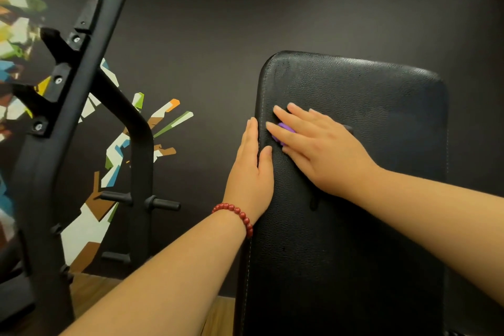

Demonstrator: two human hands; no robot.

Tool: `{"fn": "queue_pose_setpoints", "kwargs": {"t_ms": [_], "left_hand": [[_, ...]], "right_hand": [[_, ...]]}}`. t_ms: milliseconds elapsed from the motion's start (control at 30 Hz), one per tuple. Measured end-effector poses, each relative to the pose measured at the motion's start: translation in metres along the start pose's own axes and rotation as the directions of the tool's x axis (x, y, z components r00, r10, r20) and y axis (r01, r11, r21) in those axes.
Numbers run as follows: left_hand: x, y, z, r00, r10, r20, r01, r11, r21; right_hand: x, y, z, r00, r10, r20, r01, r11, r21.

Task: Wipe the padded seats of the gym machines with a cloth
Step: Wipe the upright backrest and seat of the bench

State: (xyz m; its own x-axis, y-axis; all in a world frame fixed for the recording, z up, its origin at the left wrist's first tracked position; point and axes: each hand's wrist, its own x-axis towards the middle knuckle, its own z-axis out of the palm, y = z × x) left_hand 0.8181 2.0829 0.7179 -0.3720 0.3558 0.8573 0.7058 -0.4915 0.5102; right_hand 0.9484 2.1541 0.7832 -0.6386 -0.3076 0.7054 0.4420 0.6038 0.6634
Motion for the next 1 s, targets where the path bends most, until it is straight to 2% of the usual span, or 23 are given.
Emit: {"fn": "queue_pose_setpoints", "kwargs": {"t_ms": [133, 300, 433, 500, 633, 733, 833, 933, 1000], "left_hand": [[-0.002, -0.001, 0.004, 0.999, 0.010, -0.032, -0.010, 1.000, 0.015], [-0.003, -0.002, 0.003, 1.000, 0.009, -0.021, -0.008, 0.999, 0.045], [-0.004, -0.004, 0.002, 0.999, 0.029, -0.031, -0.027, 0.997, 0.067], [-0.005, -0.003, 0.003, 0.999, 0.027, -0.043, -0.024, 0.997, 0.073], [-0.004, -0.001, 0.002, 0.999, 0.025, -0.046, -0.020, 0.995, 0.096], [-0.005, 0.000, 0.002, 0.999, 0.026, -0.046, -0.021, 0.992, 0.122], [-0.006, 0.000, 0.003, 0.998, 0.040, -0.039, -0.035, 0.993, 0.116], [-0.007, 0.002, 0.004, 0.999, 0.033, -0.042, -0.028, 0.992, 0.123], [-0.007, 0.002, 0.005, 0.997, 0.045, -0.055, -0.038, 0.990, 0.137]], "right_hand": [[0.015, 0.002, -0.002, 1.000, -0.001, 0.005, 0.001, 1.000, -0.021], [0.029, -0.005, 0.003, 0.996, 0.089, -0.028, -0.090, 0.996, -0.015], [-0.015, -0.010, 0.002, 1.000, 0.010, -0.006, -0.010, 1.000, 0.014], [-0.009, -0.006, -0.004, 1.000, -0.025, 0.011, 0.025, 1.000, 0.013], [0.042, -0.001, -0.007, 0.997, 0.011, 0.073, -0.007, 0.999, -0.051], [0.033, -0.004, 0.001, 0.999, 0.012, 0.048, -0.011, 1.000, -0.029], [-0.011, -0.004, -0.003, 0.997, -0.071, 0.042, 0.070, 0.997, 0.012], [-0.028, 0.005, -0.011, 0.981, -0.156, 0.114, 0.159, 0.987, -0.013], [-0.014, 0.013, -0.013, 0.993, -0.067, 0.101, 0.071, 0.997, -0.043]]}}
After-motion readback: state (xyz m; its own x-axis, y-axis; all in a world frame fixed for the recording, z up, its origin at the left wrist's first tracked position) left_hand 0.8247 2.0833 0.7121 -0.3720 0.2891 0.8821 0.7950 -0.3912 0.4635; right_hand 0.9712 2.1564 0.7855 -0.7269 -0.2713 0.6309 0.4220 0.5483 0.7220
